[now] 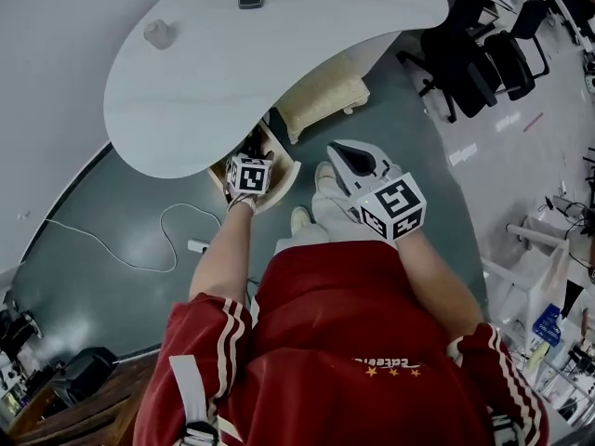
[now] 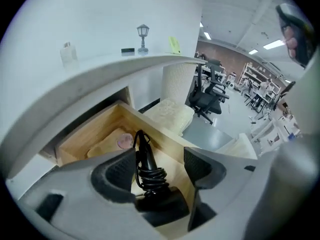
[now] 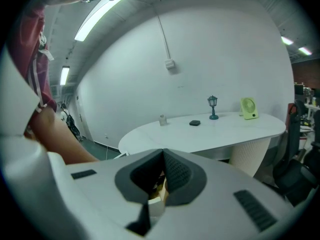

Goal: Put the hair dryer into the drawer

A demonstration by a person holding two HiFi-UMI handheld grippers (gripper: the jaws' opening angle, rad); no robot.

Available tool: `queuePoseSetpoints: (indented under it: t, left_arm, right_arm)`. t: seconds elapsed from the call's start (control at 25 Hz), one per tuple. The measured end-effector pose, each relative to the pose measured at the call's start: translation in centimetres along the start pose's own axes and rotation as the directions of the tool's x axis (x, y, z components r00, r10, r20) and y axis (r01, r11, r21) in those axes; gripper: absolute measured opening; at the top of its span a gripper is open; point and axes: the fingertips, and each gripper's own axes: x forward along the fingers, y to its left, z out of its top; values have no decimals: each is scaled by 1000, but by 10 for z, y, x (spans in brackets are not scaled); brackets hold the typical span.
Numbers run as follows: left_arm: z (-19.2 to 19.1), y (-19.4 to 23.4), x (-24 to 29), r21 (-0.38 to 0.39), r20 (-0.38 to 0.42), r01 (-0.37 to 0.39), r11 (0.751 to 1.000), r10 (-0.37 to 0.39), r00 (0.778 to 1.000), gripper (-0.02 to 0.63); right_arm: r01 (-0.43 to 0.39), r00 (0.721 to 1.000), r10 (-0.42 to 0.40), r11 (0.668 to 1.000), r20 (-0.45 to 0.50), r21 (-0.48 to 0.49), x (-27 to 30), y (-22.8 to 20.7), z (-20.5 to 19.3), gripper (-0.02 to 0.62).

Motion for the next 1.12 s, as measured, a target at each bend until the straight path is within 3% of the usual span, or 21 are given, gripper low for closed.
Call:
queuePoseSetpoints:
  t: [0.72,0.92,1.12]
  left_arm:
    - [14,-37,-81,67,121,43,997,-51,991,301]
    - [41,-54,-116,62,169,75,995,-84,982,299]
    - [82,-84,-159,73,278,94,993,-111,954,295]
  right_arm:
    - [62,996,-60,998,67,-20,-40,14,30,5]
    - [72,994,-71,997,87,-18,-55,-2,43,5]
    - [94,991,-94,996,95,1,-87,-24,49,5]
